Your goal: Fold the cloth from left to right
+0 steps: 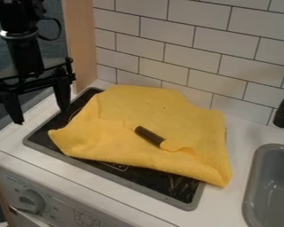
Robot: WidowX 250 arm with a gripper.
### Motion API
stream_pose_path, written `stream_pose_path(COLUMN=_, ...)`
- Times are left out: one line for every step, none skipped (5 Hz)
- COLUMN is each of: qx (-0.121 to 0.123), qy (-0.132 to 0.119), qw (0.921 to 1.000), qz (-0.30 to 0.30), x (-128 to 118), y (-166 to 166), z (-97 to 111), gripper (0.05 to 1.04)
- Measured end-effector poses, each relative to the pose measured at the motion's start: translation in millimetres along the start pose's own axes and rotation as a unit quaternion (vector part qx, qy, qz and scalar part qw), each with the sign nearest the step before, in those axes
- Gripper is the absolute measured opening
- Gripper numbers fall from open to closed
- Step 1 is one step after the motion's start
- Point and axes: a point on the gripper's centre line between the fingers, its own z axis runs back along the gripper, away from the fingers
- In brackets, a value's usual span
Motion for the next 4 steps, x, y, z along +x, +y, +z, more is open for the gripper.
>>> stream_pose_path(qx=0.013, qy=0.005, qw=0.9998, qz=-0.011, x=-1.2, y=-1.5, z=-13.3, gripper=0.999)
stream_pose_path(qx=0.024, qy=0.02, qw=0.9989, qz=-0.035, x=-6.5, y=-10.1, z=-32.4, gripper=0.999)
stream_pose_path(qx=0.038, qy=0.024, qw=0.9984, qz=-0.035, x=-6.1, y=-10.4, z=-44.1, gripper=0.999)
stream_pose_path(qx=0.022, qy=0.073, qw=0.9948, qz=-0.069, x=-16.6, y=-17.0, z=-61.4, gripper=0.939)
